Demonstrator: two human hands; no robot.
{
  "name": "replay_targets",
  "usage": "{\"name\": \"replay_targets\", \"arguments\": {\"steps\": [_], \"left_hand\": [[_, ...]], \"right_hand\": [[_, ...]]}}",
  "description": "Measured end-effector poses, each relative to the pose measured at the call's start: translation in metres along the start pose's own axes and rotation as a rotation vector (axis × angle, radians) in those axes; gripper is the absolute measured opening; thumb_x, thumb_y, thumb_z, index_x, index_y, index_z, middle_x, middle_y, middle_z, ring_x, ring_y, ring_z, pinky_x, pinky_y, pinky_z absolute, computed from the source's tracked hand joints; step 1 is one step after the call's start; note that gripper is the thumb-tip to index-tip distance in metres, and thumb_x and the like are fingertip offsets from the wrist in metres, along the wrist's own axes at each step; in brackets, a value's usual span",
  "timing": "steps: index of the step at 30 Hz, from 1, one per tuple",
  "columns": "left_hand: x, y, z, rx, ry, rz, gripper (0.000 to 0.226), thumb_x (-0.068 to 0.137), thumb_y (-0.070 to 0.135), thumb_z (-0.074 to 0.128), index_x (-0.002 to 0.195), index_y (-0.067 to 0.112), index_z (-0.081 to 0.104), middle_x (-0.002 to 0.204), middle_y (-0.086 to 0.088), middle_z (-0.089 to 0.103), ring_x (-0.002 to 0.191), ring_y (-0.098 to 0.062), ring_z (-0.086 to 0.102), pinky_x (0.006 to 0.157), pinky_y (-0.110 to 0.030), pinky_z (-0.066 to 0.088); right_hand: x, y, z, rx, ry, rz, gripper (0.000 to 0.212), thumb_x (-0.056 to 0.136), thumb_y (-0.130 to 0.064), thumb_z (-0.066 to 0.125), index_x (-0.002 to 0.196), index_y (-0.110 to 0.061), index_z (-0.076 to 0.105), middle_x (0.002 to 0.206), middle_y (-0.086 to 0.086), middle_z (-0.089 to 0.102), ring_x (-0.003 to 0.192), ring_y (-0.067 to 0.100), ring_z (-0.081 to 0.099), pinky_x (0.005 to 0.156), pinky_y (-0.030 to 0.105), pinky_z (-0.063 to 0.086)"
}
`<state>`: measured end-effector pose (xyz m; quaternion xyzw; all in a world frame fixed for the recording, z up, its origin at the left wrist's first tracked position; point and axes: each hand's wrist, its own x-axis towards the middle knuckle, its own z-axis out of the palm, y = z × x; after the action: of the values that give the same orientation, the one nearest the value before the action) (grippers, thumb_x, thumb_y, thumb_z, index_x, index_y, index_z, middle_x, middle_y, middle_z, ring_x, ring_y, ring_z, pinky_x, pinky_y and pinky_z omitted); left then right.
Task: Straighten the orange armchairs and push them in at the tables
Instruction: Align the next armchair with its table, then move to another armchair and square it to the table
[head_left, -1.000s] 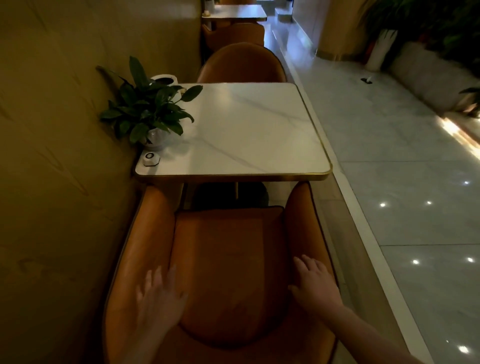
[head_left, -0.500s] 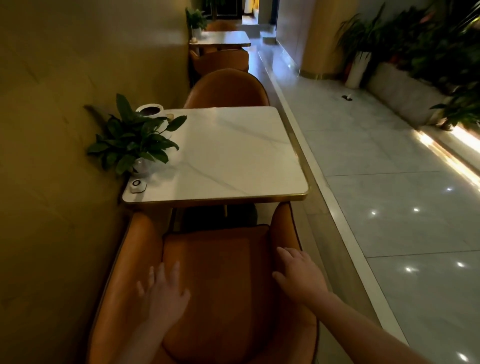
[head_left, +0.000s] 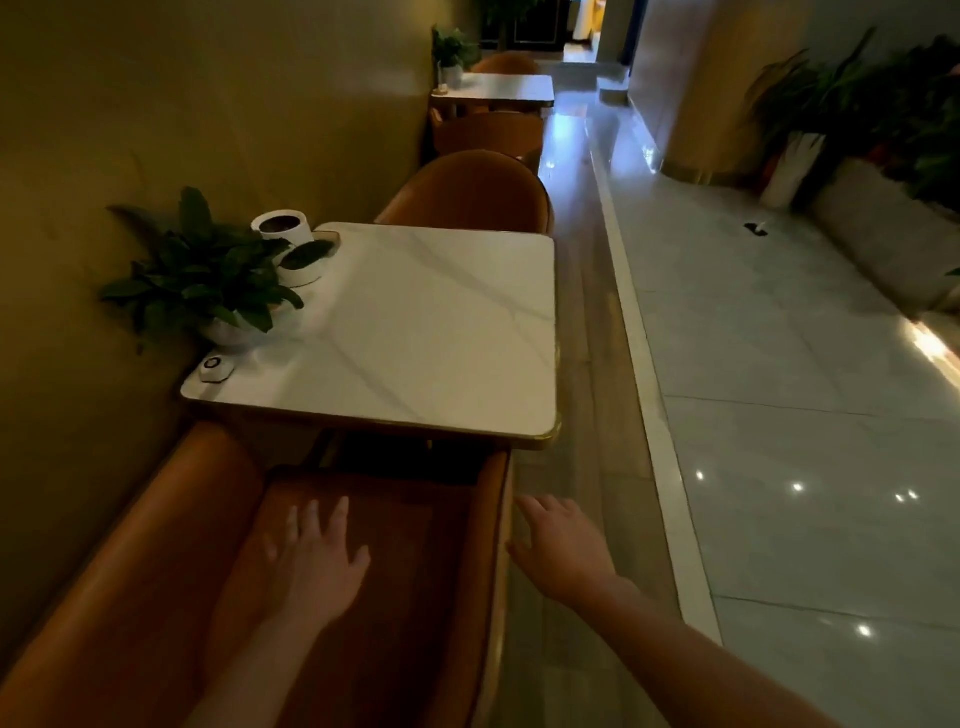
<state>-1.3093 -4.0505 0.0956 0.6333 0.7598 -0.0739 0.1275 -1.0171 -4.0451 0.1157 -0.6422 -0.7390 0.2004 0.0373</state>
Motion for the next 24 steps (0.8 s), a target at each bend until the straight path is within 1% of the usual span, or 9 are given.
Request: {"name": "replay_targets", "arguments": {"steps": [4, 8, 13, 19, 21, 24], "left_hand": [[0.005, 0.064, -0.007, -0.03, 0.053, -0.016, 0.075, 0.098, 0.06, 0.033, 0.158, 0.029, -0.001, 0.166, -0.009, 0.004, 0.153, -0.03, 0.001, 0.122, -0.054, 0.01], [0.02, 0.12, -0.015, -0.047, 0.084, -0.004, 0.072, 0.1, 0.057, 0.031, 0.158, 0.028, 0.0, 0.166, -0.009, 0.006, 0.153, -0.029, 0.002, 0.122, -0.053, 0.013], [0.057, 0.182, -0.031, -0.064, 0.094, -0.009, 0.071, 0.1, 0.057, 0.029, 0.158, 0.028, 0.002, 0.166, -0.009, 0.009, 0.153, -0.029, 0.005, 0.122, -0.053, 0.014], [0.143, 0.247, -0.062, -0.077, 0.142, -0.021, 0.073, 0.099, 0.059, 0.03, 0.158, 0.027, 0.0, 0.166, -0.01, 0.008, 0.152, -0.029, 0.006, 0.121, -0.052, 0.015], [0.177, 0.267, -0.071, -0.085, 0.13, -0.034, 0.073, 0.099, 0.058, 0.029, 0.158, 0.028, -0.001, 0.166, -0.009, 0.007, 0.152, -0.029, 0.005, 0.121, -0.052, 0.015], [0.222, 0.298, -0.085, -0.104, 0.104, -0.04, 0.072, 0.099, 0.058, 0.029, 0.158, 0.029, -0.001, 0.166, -0.008, 0.006, 0.152, -0.029, 0.003, 0.121, -0.052, 0.013]], "right_hand": [[0.01, 0.047, -0.046, 0.038, 0.02, -0.033, 0.058, 0.095, -0.045, 0.051, 0.148, -0.028, 0.034, 0.143, -0.002, 0.048, 0.133, 0.021, 0.042, 0.105, 0.037, 0.043], [0.028, 0.087, -0.074, 0.073, 0.035, -0.044, 0.052, 0.096, -0.046, 0.052, 0.144, -0.031, 0.039, 0.136, -0.005, 0.053, 0.125, 0.017, 0.048, 0.098, 0.033, 0.046], [0.066, 0.127, -0.108, 0.085, 0.063, -0.069, 0.049, 0.096, -0.048, 0.052, 0.141, -0.031, 0.042, 0.135, -0.006, 0.054, 0.124, 0.014, 0.048, 0.097, 0.03, 0.045], [0.159, 0.172, -0.16, 0.089, 0.093, -0.083, 0.045, 0.096, -0.047, 0.053, 0.138, -0.03, 0.045, 0.13, -0.006, 0.056, 0.119, 0.013, 0.051, 0.094, 0.03, 0.047], [0.197, 0.187, -0.178, 0.087, 0.088, -0.08, 0.044, 0.097, -0.047, 0.051, 0.137, -0.03, 0.045, 0.128, -0.005, 0.057, 0.116, 0.013, 0.052, 0.093, 0.029, 0.048], [0.249, 0.208, -0.204, 0.079, 0.068, -0.073, 0.048, 0.097, -0.045, 0.051, 0.141, -0.03, 0.042, 0.129, -0.005, 0.057, 0.117, 0.013, 0.053, 0.095, 0.029, 0.048]]}}
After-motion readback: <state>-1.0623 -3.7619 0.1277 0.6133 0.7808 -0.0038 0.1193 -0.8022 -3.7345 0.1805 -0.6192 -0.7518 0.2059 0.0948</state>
